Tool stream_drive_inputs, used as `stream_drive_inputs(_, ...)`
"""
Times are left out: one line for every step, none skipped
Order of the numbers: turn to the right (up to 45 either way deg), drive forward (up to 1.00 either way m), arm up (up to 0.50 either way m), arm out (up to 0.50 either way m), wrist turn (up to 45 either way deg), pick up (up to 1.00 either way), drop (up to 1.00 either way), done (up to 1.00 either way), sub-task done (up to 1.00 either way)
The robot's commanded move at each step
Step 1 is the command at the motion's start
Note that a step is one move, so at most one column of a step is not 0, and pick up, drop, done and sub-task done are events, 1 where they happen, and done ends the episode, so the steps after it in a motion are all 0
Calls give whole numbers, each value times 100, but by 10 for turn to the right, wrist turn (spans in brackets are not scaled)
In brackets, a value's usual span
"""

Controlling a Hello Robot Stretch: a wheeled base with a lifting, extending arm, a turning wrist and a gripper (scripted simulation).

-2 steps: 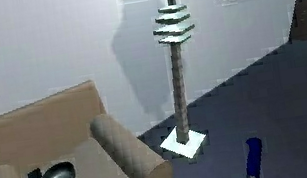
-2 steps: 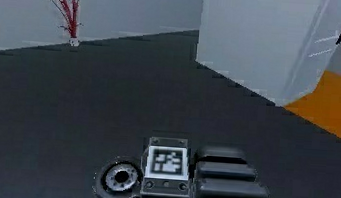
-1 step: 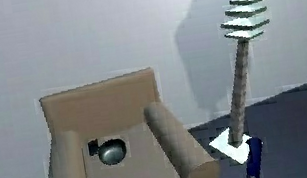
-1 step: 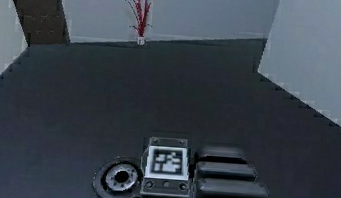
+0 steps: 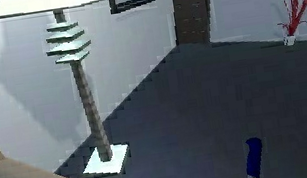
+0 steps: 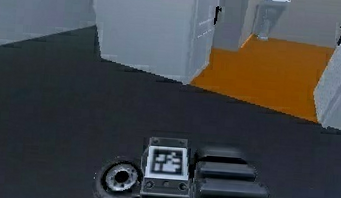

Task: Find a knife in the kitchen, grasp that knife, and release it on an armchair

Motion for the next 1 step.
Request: stream_drive_inputs(150, 0, 0, 0, 0, 0, 0, 0, 0)
